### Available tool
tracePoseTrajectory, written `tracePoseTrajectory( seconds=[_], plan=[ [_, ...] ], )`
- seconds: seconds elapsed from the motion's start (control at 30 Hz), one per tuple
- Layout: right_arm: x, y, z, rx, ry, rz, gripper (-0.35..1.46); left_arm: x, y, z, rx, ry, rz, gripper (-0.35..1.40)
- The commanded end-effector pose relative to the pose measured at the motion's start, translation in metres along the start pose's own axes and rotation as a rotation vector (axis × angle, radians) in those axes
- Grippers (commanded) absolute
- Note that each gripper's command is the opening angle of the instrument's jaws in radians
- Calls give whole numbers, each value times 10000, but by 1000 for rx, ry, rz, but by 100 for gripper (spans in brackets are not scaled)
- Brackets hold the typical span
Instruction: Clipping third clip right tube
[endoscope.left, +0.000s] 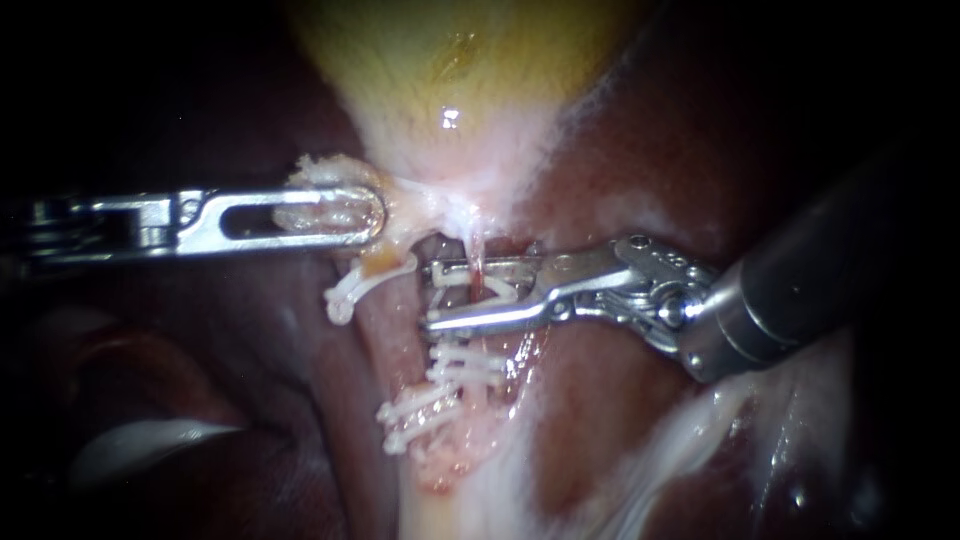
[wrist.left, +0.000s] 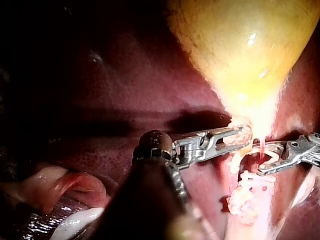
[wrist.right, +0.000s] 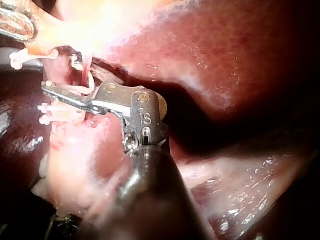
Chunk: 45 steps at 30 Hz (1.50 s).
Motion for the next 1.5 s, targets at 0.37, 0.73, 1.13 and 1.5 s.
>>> tracePoseTrajectory(
  seconds=[0.37, 0.73, 1.13, 1.5],
  plan=[
    [2, -5, 1, 47, 17, 38, 45, 0, 1, 0, 0, 0, 0, -35],
    [3, -8, 1, 50, 20, 39, 46, 0, 1, 0, 0, 0, 0, -35],
    [26, -27, 0, 68, 68, 54, 47, 0, 1, 0, 0, 0, 0, -35],
    [37, -33, -1, 62, 73, 61, 45, 0, 2, 0, 0, 0, 0, -35]
  ],
)
